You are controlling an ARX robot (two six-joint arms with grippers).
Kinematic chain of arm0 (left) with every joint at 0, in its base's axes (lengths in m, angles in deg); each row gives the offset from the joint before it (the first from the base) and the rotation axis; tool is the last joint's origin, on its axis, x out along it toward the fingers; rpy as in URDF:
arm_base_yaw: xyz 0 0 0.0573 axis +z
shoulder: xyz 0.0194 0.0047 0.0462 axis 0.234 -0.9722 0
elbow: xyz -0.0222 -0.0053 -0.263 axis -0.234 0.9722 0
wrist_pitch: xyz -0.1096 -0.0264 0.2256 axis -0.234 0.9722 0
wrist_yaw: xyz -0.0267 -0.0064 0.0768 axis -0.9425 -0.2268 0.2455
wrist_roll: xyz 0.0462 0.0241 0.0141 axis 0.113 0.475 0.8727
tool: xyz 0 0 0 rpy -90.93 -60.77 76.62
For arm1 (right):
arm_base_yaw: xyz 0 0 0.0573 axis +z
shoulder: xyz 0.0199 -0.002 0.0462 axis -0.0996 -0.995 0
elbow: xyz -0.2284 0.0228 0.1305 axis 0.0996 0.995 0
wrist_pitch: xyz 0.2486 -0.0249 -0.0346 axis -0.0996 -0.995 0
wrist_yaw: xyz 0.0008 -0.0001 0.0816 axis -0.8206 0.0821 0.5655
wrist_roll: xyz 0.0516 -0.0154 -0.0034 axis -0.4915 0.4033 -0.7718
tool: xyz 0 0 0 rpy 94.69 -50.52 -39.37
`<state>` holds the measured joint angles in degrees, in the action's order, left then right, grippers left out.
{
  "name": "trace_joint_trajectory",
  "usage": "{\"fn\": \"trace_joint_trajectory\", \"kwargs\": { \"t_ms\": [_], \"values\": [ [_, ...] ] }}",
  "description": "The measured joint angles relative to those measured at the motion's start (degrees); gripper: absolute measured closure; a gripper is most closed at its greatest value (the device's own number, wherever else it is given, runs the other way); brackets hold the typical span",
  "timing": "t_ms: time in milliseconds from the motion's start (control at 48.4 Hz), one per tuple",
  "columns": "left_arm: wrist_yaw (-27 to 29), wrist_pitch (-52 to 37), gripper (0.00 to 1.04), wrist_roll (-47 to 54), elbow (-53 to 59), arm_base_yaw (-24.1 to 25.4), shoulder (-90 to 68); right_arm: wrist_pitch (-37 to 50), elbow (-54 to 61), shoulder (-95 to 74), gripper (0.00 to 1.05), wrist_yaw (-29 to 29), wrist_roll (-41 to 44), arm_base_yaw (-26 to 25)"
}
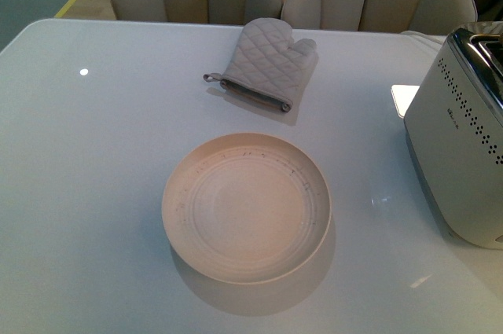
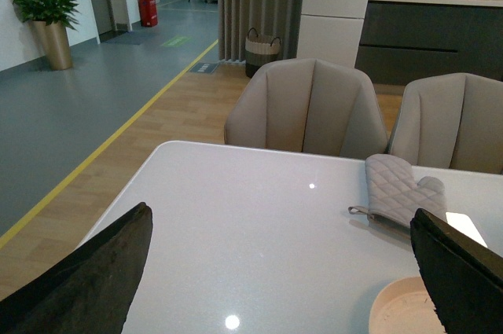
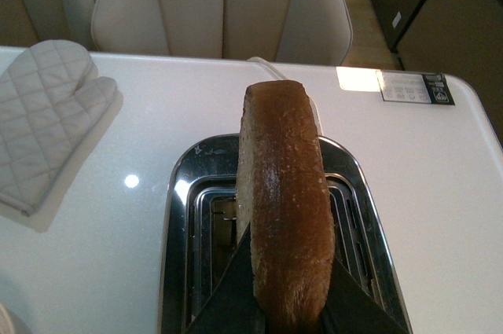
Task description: Put bread into toaster
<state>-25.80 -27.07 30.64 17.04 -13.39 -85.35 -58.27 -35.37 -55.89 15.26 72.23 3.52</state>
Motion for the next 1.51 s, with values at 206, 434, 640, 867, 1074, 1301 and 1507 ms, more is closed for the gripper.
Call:
{"fn": "trace_joint_trajectory", "kwargs": {
  "t_ms": [206, 434, 640, 867, 1074, 1301, 1507],
  "values": [
    [0.0, 0.0, 0.07, 0.0, 0.0, 0.0, 0.0, 1.3, 0.1, -1.3, 1.01, -0.1, -0.5, 0.0],
    [0.0, 0.0, 0.07, 0.0, 0.0, 0.0, 0.0, 0.0, 0.1, -1.9, 1.01, -0.1, -1.6, 0.0],
    [0.0, 0.0, 0.07, 0.0, 0.0, 0.0, 0.0, -2.2, 1.7, 0.4, 1.01, 0.3, -2.3, -0.1],
    [0.0, 0.0, 0.07, 0.0, 0.0, 0.0, 0.0, -5.0, 3.8, 2.8, 1.01, 1.6, -2.3, -0.9],
    [0.0, 0.0, 0.07, 0.0, 0.0, 0.0, 0.0, -5.2, 3.9, 3.1, 1.01, 1.7, -2.1, -1.2],
    [0.0, 0.0, 0.07, 0.0, 0.0, 0.0, 0.0, -4.4, 5.2, 0.5, 0.75, 2.6, -2.4, -1.0],
    [0.0, 0.0, 0.07, 0.0, 0.0, 0.0, 0.0, -3.5, 6.7, 0.2, 0.46, 3.0, -3.0, -1.0]
  ]
}}
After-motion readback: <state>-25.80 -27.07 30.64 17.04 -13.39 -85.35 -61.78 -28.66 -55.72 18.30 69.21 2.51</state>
